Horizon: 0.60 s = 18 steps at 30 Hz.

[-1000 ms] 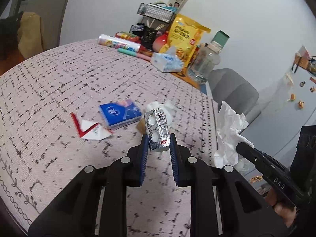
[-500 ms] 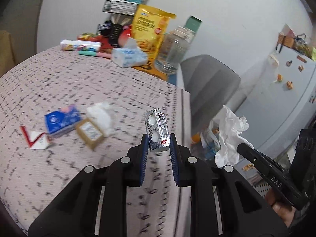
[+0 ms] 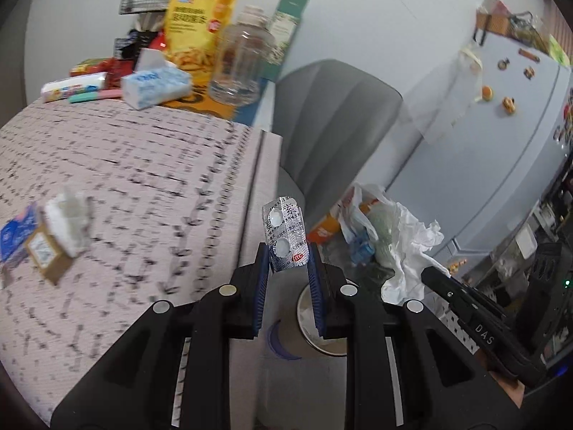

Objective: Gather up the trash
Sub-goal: 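Carry the blister pack and tissue over the bin with both grippers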

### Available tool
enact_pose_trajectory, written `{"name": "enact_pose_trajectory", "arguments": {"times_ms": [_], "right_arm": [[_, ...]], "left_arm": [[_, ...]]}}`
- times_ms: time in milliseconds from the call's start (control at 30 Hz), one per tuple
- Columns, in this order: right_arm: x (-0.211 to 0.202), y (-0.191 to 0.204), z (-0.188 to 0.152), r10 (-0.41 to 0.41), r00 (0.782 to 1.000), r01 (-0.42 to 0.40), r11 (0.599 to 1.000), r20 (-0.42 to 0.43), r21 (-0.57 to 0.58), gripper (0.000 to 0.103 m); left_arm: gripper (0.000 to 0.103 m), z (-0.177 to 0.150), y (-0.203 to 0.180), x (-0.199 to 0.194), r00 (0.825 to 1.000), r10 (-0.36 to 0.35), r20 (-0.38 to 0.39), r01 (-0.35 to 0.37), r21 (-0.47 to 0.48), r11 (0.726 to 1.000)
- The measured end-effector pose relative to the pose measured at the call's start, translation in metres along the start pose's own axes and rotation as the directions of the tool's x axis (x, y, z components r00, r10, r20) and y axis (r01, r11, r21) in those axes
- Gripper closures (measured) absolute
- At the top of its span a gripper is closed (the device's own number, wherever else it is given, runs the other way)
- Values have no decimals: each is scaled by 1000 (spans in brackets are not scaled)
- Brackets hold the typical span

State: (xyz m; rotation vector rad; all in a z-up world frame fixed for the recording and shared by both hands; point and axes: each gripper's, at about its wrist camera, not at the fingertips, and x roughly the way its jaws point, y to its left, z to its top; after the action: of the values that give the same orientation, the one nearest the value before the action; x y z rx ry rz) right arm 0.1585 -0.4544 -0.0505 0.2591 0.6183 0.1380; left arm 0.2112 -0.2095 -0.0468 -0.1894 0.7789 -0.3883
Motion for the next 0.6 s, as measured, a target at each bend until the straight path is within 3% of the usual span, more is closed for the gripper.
{"name": "enact_pose_trajectory", "arguments": {"times_ms": [367,600], "right_arm": [[20,-84,-30,-107,992,114,985,-59,127,98],[51,-135,-56,-178,977,199,960,-120,199,98]], "left_arm": [[81,-10,-45,73,995,-17,-99,23,57,998],[81,-25,-65,126,984,-11,-180,28,92,995]]}}
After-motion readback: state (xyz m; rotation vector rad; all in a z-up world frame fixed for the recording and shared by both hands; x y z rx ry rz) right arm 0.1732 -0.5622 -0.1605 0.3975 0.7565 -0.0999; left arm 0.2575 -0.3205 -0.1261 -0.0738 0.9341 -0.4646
